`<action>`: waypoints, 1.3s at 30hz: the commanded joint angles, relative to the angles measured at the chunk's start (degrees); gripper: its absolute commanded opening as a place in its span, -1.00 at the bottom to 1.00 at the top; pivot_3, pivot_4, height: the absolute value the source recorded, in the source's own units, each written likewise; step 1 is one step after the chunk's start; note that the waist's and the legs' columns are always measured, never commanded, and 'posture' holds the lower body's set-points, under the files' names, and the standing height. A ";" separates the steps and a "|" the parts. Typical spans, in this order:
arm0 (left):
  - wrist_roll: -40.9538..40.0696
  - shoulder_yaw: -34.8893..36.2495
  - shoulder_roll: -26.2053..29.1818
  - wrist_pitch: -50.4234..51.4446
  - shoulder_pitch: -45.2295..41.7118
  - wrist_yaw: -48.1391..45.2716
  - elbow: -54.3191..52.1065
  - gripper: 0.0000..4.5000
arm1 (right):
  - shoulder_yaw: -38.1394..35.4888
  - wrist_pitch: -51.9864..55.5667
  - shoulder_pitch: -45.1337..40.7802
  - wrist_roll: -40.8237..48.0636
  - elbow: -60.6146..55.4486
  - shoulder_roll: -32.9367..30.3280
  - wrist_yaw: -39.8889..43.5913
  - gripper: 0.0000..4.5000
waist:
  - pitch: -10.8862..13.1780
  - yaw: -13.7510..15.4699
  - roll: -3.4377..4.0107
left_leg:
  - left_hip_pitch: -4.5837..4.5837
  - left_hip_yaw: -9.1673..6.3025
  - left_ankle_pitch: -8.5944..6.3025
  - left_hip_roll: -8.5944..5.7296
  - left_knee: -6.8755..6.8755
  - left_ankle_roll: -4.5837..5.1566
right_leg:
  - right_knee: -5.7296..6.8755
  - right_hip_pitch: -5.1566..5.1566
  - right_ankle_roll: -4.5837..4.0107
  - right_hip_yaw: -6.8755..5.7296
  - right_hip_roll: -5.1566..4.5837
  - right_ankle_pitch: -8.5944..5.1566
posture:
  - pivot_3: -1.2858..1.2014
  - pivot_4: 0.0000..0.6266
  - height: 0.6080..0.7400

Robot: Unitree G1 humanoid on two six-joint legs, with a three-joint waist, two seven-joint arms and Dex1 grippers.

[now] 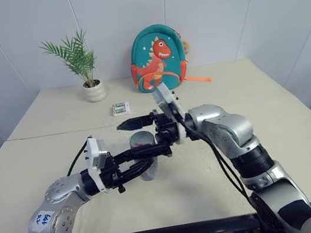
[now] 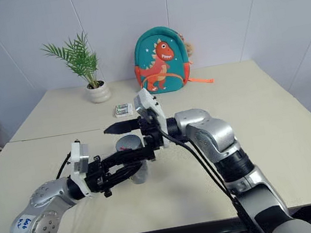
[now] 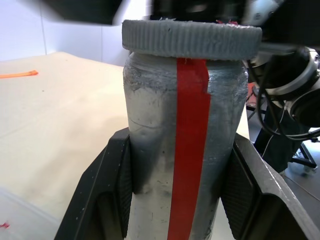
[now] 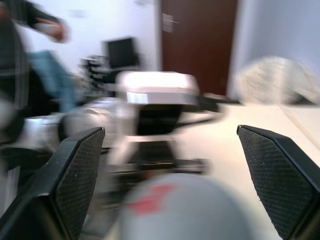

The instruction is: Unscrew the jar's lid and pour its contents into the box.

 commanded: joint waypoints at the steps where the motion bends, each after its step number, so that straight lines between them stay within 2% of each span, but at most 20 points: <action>1: -0.53 0.12 0.05 -0.80 -0.61 -0.17 -1.81 -0.12 | -0.82 -3.38 -2.42 -1.30 1.50 0.80 -0.53 0.99 | 0.00 -0.02 0.00 | 0.00 0.00 0.00 0.00 0.00 0.00 | -0.01 0.00 0.00 0.00 0.00 0.00 | 0.03 -0.52 1.00; 11: -0.94 0.38 0.21 -0.60 -0.30 0.43 -2.36 -0.12 | -1.35 -5.21 -1.77 -1.66 2.75 -0.31 1.13 0.99 | 0.00 -0.05 0.00 | -0.01 0.00 -0.03 0.02 -0.01 0.00 | 0.00 0.00 0.00 0.00 0.03 -0.01 | 0.03 -0.52 1.00; 21: -1.36 1.09 0.34 -0.63 0.34 0.83 -2.79 -0.12 | -4.23 -6.27 -2.30 -1.21 8.34 -10.25 8.54 0.99 | 0.00 -0.06 0.00 | -0.01 0.01 -0.03 0.04 0.00 0.00 | -0.03 0.01 0.00 0.01 0.05 -0.01 | 0.03 -0.52 1.00; 26: -1.49 1.27 0.37 -0.65 0.33 1.12 -2.86 -0.12 | -5.07 -6.64 -2.82 -1.36 11.63 -13.28 11.53 0.99 | 0.00 -0.04 0.00 | 0.00 0.01 -0.03 0.12 0.00 -0.01 | -0.02 0.00 -0.01 0.03 0.15 -0.01 | 0.03 -0.52 1.00; 34: -1.60 2.06 -0.46 -0.83 0.52 1.83 -3.00 -0.12 | -7.02 -5.30 -2.94 -0.82 14.40 -14.58 12.58 0.99 | 0.00 -0.14 0.00 | 0.00 0.09 -0.06 0.24 0.01 -0.06 | -0.06 0.00 -0.01 0.17 0.30 -0.01 | 0.03 -0.52 1.00; 39: -0.22 2.49 -1.38 -3.05 0.89 2.51 -2.48 -0.12 | -9.52 2.01 -3.21 4.65 9.56 -13.67 12.36 0.99 | 0.01 -0.03 0.01 | 0.00 0.09 -0.08 0.45 0.02 -0.12 | -0.05 -0.01 -0.09 0.19 0.51 -0.01 | 0.03 -0.52 1.00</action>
